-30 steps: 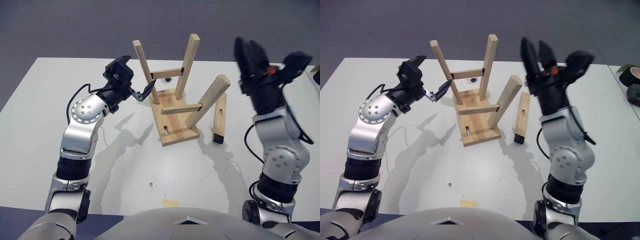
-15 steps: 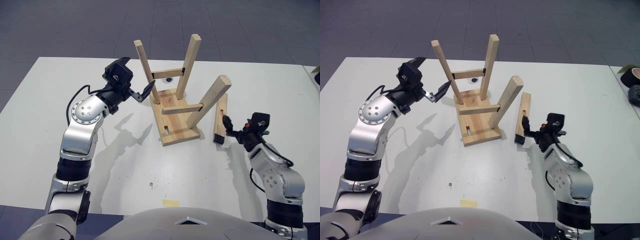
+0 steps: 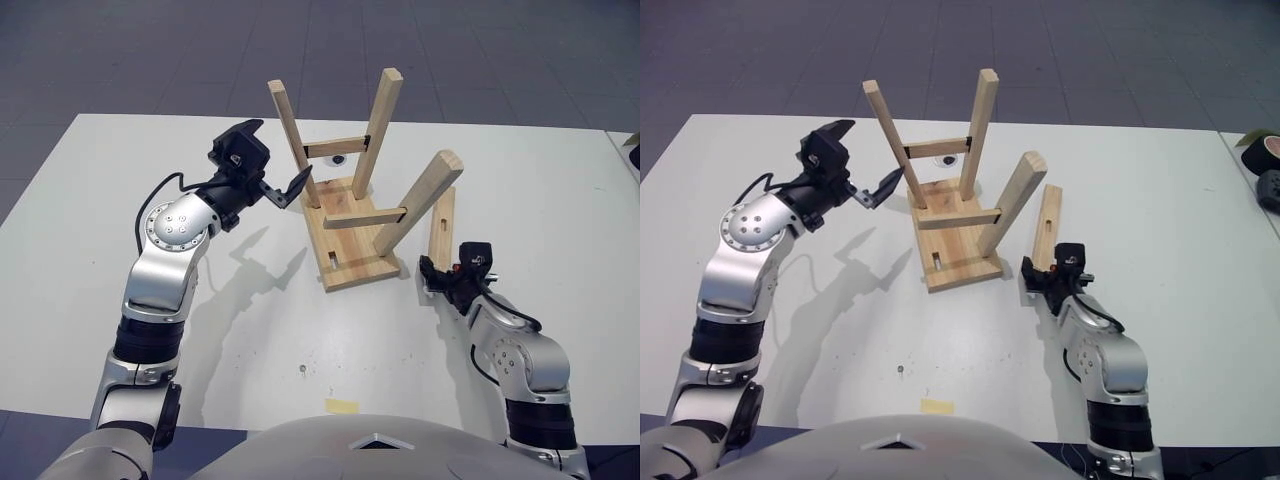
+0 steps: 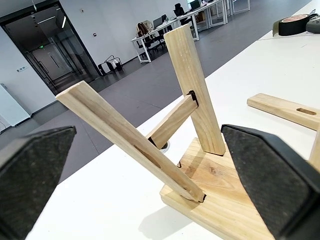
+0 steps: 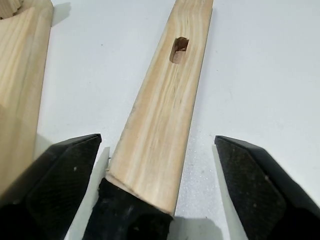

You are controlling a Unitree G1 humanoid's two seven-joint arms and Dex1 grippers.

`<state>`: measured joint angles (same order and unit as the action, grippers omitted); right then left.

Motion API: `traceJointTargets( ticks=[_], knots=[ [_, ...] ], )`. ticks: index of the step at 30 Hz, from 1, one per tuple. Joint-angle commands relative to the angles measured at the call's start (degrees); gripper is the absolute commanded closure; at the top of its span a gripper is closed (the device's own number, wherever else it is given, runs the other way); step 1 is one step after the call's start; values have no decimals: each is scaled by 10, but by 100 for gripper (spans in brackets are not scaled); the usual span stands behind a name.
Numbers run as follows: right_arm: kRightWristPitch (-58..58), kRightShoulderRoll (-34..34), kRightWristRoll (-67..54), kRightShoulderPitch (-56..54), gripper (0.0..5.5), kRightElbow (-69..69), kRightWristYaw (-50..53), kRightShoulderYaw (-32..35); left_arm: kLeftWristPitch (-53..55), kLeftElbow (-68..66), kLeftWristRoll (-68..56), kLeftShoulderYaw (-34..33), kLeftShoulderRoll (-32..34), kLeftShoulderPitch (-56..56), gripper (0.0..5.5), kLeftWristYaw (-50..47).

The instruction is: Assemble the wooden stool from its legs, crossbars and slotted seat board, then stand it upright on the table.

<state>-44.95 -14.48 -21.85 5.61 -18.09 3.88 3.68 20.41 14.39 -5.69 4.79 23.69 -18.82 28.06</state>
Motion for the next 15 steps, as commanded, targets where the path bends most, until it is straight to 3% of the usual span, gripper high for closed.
traceJointTargets(
  ticks=[1,10,15],
  knots=[
    [-15,7,12,-6,204,1,-3,6,4,4,6,2,-1,7,10,-5],
    [-36,24,21,-7,344,-1,-4,27,4,9,11,6,-1,10,10,-10],
    [-6,25,40,-20,344,-12,-8,35,4,10,14,5,-4,9,10,-13]
  ],
)
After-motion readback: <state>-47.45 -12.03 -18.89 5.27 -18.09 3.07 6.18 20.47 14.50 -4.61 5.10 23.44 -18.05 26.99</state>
